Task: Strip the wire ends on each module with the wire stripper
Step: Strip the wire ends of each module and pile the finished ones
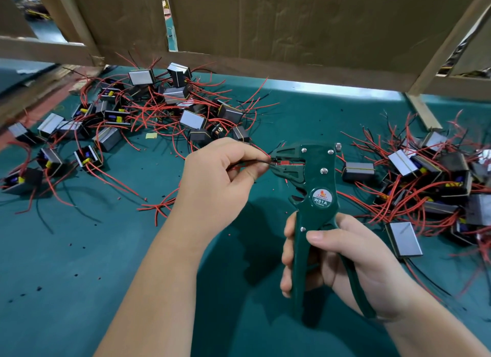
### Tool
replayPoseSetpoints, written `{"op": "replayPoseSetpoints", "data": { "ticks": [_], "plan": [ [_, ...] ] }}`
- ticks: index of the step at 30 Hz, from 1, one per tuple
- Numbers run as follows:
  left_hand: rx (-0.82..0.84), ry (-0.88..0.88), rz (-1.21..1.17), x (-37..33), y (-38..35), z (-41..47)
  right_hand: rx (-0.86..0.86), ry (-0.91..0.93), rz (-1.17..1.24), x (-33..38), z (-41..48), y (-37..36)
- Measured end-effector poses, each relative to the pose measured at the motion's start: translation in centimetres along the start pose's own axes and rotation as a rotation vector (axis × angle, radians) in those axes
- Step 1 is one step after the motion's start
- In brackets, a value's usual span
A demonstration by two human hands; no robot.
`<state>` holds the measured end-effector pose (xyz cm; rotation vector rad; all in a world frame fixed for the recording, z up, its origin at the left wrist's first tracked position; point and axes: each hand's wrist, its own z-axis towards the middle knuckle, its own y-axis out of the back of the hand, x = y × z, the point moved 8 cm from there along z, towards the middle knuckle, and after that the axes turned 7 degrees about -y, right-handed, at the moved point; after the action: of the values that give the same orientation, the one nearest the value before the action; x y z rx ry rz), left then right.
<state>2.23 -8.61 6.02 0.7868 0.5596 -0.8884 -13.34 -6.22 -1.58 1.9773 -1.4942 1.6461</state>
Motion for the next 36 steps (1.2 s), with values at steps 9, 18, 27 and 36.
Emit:
{"op": "replayPoseSetpoints", "data": {
  "ticks": [9, 18, 27, 36],
  "plan": [
    [0.195, 0.158, -0.017, 2.4, -1.7, -0.5, -0.135, 0.038, 0.177, 0.3, 0.5, 0.4],
    [-0.033, 0.607, -0.695, 3.8, -2.9, -1.5, 0.035, 0.198, 0.24, 1.9, 0.5, 0.5],
    [-0.06, 0.806, -0.997, 3.0, -5.5, -2.4, 0.265, 0.041, 0.09, -0.3, 0.2, -3.0],
    [-0.116, 0.588, 0.61, 6.3, 3.1, -1.9, -0.468, 0.505, -0.007, 6.8, -3.6, 7.1]
  ]
}}
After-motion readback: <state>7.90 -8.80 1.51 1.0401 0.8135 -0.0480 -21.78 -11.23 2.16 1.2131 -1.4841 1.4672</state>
